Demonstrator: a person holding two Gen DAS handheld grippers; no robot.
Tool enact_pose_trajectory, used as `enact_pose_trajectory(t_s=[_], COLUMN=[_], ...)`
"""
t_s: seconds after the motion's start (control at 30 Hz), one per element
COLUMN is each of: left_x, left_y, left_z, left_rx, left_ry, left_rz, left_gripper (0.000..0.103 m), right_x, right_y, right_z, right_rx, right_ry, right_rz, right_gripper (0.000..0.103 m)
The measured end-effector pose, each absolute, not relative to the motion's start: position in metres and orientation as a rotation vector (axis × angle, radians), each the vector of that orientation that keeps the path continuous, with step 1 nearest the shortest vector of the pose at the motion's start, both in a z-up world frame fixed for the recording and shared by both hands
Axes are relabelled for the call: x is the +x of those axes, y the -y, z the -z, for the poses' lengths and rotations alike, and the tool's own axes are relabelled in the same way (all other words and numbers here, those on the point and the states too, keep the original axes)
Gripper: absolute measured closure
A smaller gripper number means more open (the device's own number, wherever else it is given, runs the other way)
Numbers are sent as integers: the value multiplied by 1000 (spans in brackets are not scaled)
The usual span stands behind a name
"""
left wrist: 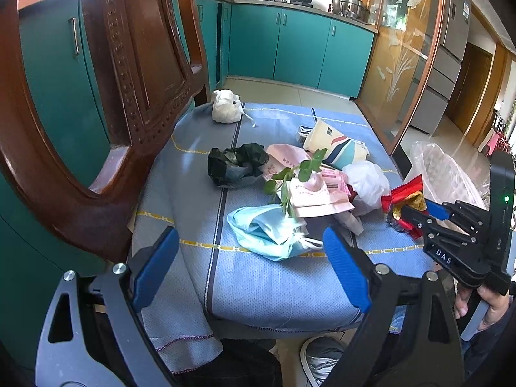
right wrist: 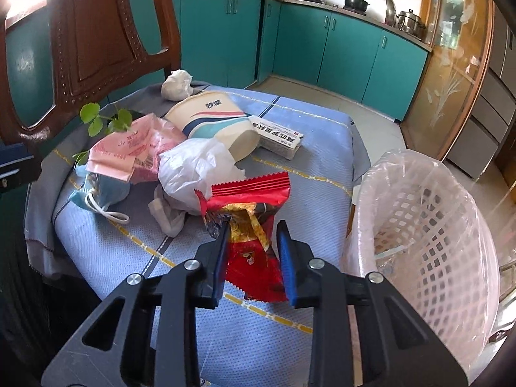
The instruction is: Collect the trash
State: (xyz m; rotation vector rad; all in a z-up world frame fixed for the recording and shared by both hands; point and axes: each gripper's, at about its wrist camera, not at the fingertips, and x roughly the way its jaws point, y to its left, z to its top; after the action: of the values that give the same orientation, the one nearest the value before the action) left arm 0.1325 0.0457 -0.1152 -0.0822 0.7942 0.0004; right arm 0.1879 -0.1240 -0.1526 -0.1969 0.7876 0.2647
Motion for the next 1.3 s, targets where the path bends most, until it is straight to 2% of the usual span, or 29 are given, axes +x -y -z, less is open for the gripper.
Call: enact_pose_trajectory(t_s=[0.7,0.97,1.3], left_x=[135,136,162], left_y=[-44,-47,-34], left_z=[122,129,156], left_rx=[-71,-96,-110], left_ry=[-816,-839,-913], left_rz=[2,19,66], left_gripper=[12,12,12], right_x=[187,189,191], right_y=[141,144,142], right_z=[141,140,142], right_rx=[-135,-116,-114], right_ry=[-728,-722,-733], right_rz=[-201,-187,-196], right_gripper=[75,84,85])
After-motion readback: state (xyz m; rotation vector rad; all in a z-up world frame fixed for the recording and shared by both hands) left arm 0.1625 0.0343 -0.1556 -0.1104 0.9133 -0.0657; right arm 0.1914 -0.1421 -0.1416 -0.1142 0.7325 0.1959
